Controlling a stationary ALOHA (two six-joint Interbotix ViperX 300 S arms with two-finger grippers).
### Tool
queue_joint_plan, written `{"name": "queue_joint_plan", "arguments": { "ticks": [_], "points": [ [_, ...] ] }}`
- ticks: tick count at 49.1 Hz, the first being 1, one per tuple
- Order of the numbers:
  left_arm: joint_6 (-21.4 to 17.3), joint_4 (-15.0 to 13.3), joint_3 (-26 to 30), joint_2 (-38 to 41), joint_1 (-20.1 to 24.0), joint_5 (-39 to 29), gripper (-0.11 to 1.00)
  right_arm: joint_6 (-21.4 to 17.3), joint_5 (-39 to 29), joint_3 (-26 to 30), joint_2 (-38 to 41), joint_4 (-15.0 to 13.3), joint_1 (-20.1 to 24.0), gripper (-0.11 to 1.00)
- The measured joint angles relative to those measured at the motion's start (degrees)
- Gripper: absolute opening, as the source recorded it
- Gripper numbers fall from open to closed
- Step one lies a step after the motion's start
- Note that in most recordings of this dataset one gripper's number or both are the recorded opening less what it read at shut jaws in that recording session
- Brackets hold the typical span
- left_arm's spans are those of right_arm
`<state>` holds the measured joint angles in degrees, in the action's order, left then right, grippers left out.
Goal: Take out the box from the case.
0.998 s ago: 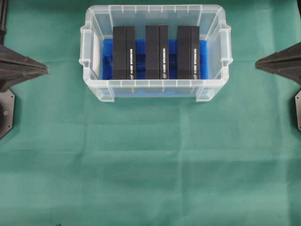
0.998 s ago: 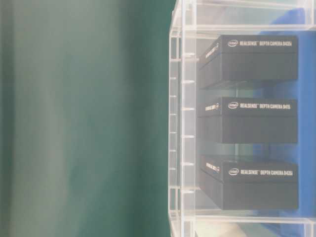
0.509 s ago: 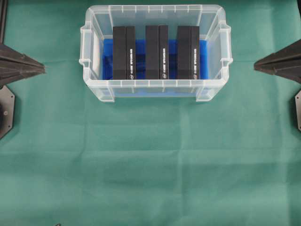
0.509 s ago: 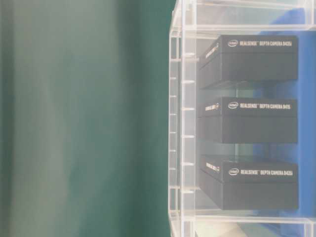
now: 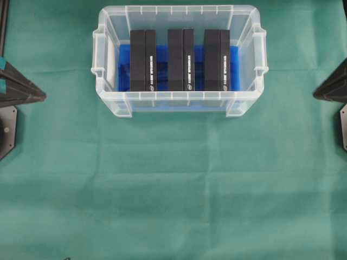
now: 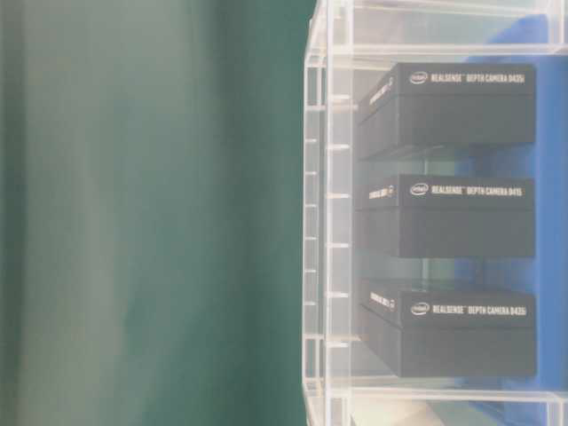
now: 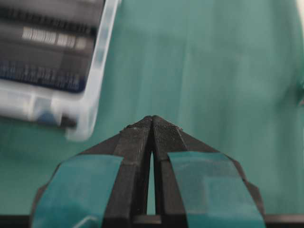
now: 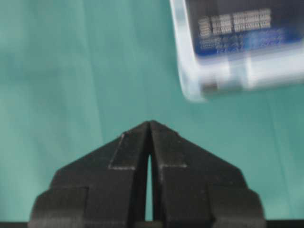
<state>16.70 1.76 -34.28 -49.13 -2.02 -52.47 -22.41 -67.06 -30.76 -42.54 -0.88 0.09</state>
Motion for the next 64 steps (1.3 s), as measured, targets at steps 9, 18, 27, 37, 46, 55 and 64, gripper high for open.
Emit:
{"name": "queue_joint_plan", "arguments": {
  "ticks": [9, 18, 27, 37, 46, 55, 64],
  "points": [
    [2.2, 0.0, 2.9, 2.72, -0.35, -9.84, -0.01, -3.52, -11.95, 1.85, 3.69, -0.18, 0.0, -0.01],
    [5.19, 0.0, 3.43, 4.22, -0.35, -14.41, -0.01, -4.83, -15.29, 2.55, 4.48, -0.18, 0.0, -0.01],
    [6.24, 0.0, 3.52, 4.04, -0.35, -14.94, -0.01, -8.0, -15.73, 2.9, 4.57, -0.18, 0.0, -0.01],
    [21.01, 0.09, 4.39, 5.19, -0.44, -15.73, -0.01, -22.5, -16.26, 3.6, 5.71, -0.62, 0.0, -0.01],
    [40.78, 0.7, 5.19, 7.65, -0.35, -21.8, -0.01, -37.0, -16.35, 3.78, 6.68, -0.97, 0.0, -0.01],
    [51.77, 1.58, 7.29, 10.37, -0.44, -28.39, -0.01, -53.17, -16.35, 3.96, 7.47, -1.05, 0.0, -0.01],
    [54.05, 2.29, 8.53, 11.78, -0.44, -29.88, -0.01, -60.73, -16.35, 3.96, 7.65, -2.72, 0.0, -0.01]
  ]
}}
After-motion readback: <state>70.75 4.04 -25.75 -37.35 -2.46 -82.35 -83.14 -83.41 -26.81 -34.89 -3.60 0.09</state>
